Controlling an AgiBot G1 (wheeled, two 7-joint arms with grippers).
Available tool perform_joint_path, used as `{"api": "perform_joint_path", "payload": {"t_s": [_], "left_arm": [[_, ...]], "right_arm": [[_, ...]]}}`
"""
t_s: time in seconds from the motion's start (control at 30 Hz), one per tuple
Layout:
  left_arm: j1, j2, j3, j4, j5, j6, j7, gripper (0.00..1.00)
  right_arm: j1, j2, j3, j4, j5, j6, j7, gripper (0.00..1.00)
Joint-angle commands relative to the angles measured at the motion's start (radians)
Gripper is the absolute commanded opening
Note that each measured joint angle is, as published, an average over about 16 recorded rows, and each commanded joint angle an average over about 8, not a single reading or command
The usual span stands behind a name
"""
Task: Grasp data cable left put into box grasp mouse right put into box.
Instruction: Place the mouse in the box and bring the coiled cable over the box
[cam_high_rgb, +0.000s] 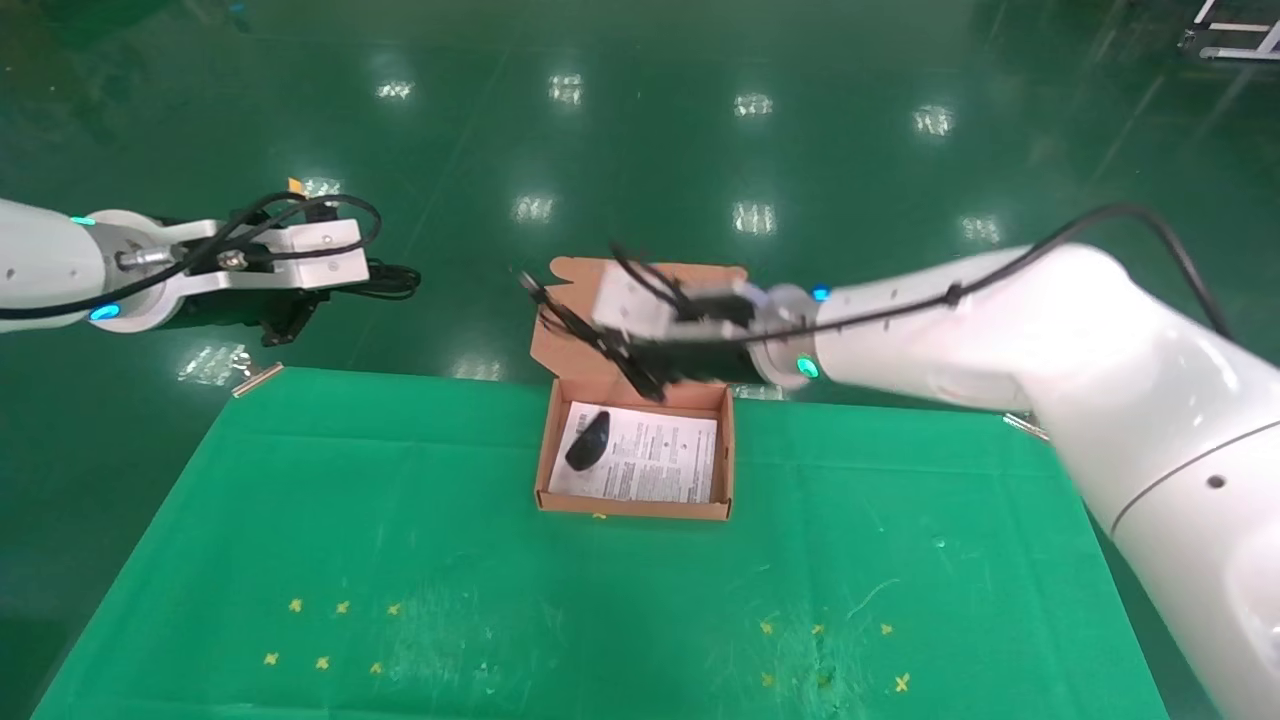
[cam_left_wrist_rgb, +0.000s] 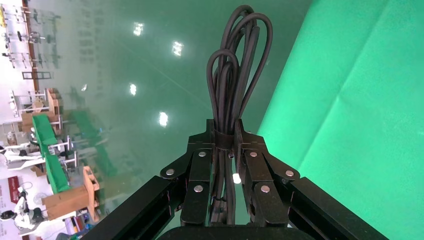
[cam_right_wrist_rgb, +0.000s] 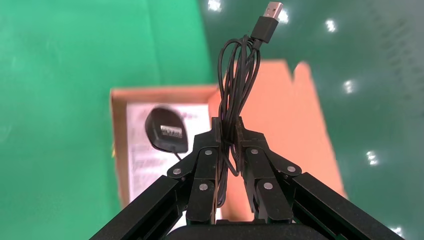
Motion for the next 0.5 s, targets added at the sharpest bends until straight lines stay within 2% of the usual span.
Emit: {"api": "perform_joint_path", "payload": {"t_s": [0.03, 0.33, 0.37, 0.5], "left_arm": [[0.001, 0.000, 0.000, -0.003, 0.001, 0.001, -0.002, 0.00], [0.001, -0.001, 0.000, -0.005, 0.003, 0.002, -0.004, 0.00], [0.001, -0.001, 0.000, -0.005, 0.003, 0.002, -0.004, 0.00], [0.002, -0.001, 0.000, -0.005, 0.003, 0.002, -0.004, 0.00]], "right_arm": [[-0.007, 0.000, -0.035, -0.019, -0.001, 0.013, 0.013, 0.00], [-0.020, -0.004, -0.157, -0.026, 0.030, 0.070, -0.006, 0.00], [-0.021, -0.004, -0.172, -0.021, 0.034, 0.076, -0.012, 0.04], [-0.023, -0.004, -0.218, -0.007, 0.046, 0.091, -0.031, 0.54]]}}
